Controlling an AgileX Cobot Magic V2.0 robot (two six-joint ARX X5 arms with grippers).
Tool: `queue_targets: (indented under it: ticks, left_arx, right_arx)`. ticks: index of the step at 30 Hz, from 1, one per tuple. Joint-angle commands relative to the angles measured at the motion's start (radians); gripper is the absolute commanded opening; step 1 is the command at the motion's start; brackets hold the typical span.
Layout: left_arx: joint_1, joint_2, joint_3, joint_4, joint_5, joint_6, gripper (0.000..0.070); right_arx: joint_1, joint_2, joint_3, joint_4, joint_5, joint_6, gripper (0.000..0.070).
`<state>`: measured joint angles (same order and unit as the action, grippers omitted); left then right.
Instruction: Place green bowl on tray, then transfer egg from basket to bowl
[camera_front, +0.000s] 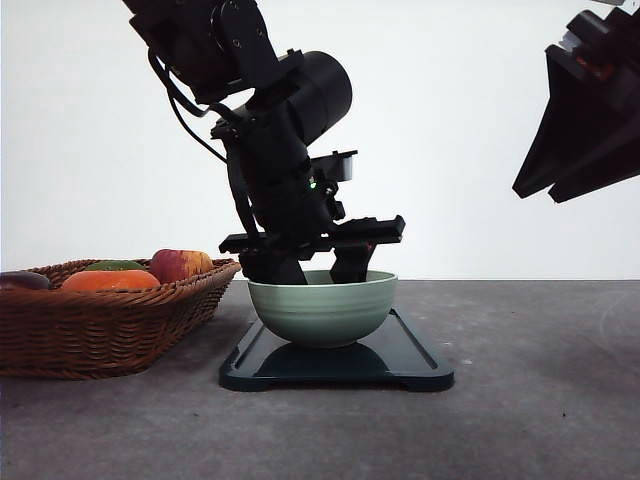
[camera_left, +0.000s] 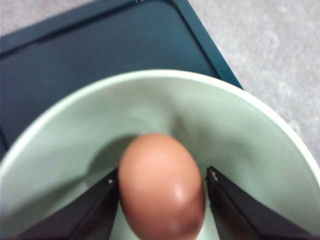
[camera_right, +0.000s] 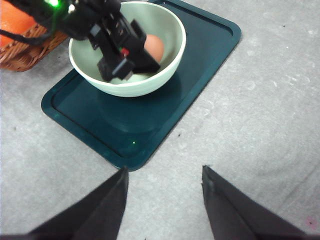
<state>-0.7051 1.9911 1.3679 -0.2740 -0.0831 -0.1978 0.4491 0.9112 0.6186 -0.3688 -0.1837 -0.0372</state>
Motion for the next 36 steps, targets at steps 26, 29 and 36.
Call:
queue_targets:
  ticks: [26,29,36]
  left_arx:
    - [-0.004,-0.093,0.389,-0.549,-0.004,0.072,0.0357]
    - [-0.002,-0.158,0.338,-0.535,-0.003,0.075,0.0356]
    - [0.021,-0.359,0.126,-0.442,-0.003,0.087,0.0356]
  right_arx:
    - [0.005,0.008,0.002,0.010,-0.004,0.011,0.0287]
    - [0.005,0.008,0.002,0.010,-0.003,0.011,0.0287]
    - [0.005,0.008,0.002,0.010,-0.003,0.011,0.0287]
